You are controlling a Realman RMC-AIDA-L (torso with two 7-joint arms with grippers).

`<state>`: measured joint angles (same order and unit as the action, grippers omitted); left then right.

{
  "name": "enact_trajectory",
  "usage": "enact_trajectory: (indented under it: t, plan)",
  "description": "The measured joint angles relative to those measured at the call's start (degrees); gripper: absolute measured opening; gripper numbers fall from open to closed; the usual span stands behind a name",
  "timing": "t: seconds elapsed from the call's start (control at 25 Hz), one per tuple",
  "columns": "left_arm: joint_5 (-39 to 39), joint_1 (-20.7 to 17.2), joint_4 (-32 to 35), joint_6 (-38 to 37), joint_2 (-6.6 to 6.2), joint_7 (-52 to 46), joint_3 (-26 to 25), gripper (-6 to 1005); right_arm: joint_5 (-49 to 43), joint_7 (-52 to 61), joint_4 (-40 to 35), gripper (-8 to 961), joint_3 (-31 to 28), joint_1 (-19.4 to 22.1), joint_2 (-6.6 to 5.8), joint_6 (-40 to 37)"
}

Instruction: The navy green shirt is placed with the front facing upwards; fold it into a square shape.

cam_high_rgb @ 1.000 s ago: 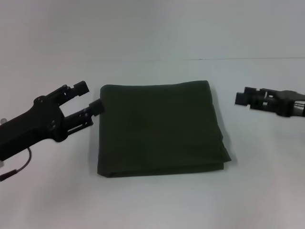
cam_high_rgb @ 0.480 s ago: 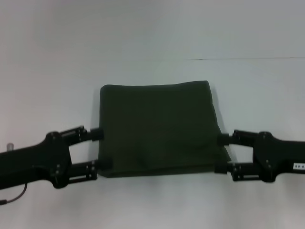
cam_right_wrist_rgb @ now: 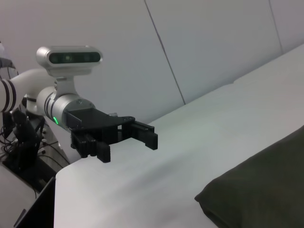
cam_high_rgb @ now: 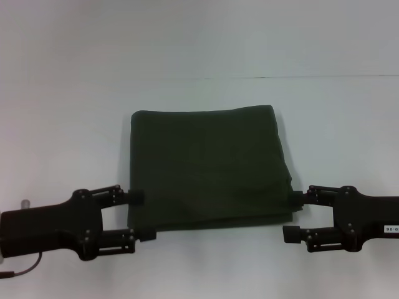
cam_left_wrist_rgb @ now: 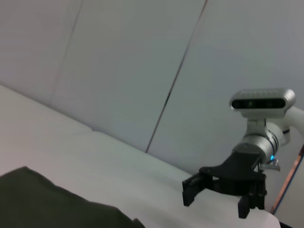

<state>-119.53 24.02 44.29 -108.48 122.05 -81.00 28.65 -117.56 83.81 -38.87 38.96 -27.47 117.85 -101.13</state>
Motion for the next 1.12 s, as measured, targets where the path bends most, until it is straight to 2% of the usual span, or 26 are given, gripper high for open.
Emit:
enact_trajectory:
  t: [0.52, 1.12]
  plan:
    - [-0.9, 1.17, 0.19, 0.89, -0.28, -3.92, 0.69, 806, -0.12, 0.23, 0.03, 900, -0.25, -0.57, -0.11, 0.37]
    - [-0.9, 1.74, 0.19, 0.63, -0.52, -4.05, 1.14, 808, -0.12, 0.53, 0.03, 900, -0.06, -1.4, -0.45, 0.33]
